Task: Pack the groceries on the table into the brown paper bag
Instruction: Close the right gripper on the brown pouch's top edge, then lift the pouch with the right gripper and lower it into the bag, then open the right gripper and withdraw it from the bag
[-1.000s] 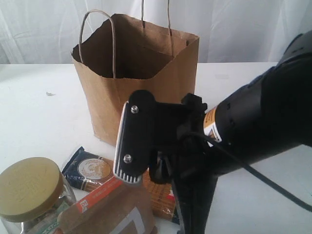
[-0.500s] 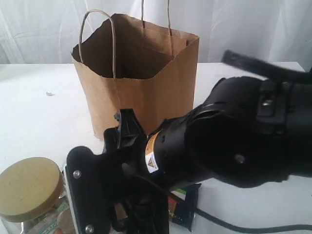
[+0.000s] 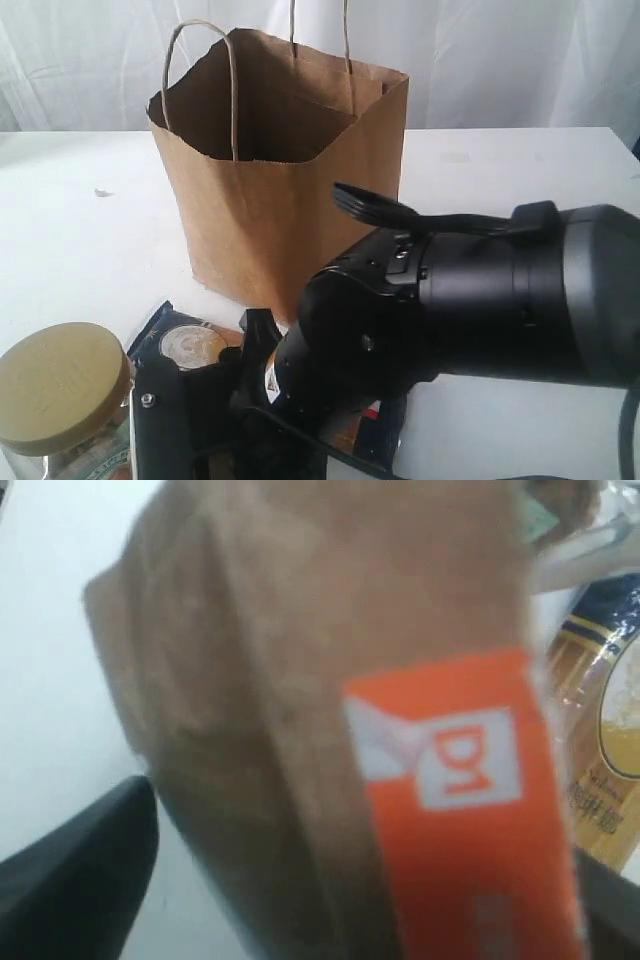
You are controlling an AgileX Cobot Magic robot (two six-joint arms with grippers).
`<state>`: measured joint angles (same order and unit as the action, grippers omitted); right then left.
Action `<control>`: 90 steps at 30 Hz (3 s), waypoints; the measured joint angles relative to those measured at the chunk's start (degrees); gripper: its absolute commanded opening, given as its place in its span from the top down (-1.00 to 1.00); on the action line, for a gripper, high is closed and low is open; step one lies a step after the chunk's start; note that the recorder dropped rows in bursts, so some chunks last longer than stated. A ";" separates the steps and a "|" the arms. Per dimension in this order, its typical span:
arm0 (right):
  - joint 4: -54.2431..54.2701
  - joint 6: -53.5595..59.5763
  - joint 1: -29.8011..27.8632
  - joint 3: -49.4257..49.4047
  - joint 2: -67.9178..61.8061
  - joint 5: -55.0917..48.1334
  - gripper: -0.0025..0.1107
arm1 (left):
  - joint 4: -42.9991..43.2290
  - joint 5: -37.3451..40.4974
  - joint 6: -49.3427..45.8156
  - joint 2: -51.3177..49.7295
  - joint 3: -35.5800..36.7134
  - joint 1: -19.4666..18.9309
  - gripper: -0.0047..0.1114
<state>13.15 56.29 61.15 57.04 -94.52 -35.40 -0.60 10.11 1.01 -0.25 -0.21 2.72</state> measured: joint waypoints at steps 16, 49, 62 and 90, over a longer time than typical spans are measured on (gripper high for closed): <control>-9.61 -27.96 0.00 -0.46 20.08 -17.66 0.96 | 0.00 0.00 0.00 0.00 0.00 0.00 0.92; -62.89 -74.22 -11.66 2.36 32.16 22.42 0.96 | 0.00 0.00 0.00 0.00 0.00 0.00 0.92; -63.41 -83.40 -21.63 7.81 18.36 29.97 0.96 | 0.00 0.00 0.00 0.00 0.00 0.00 0.92; -63.41 -90.60 -22.53 7.99 10.37 29.59 -0.03 | 0.00 0.00 0.00 0.00 0.00 0.00 0.92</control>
<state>-50.26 -34.31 38.63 65.03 -84.16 -5.81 -0.60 10.11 1.01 -0.25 -0.21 2.72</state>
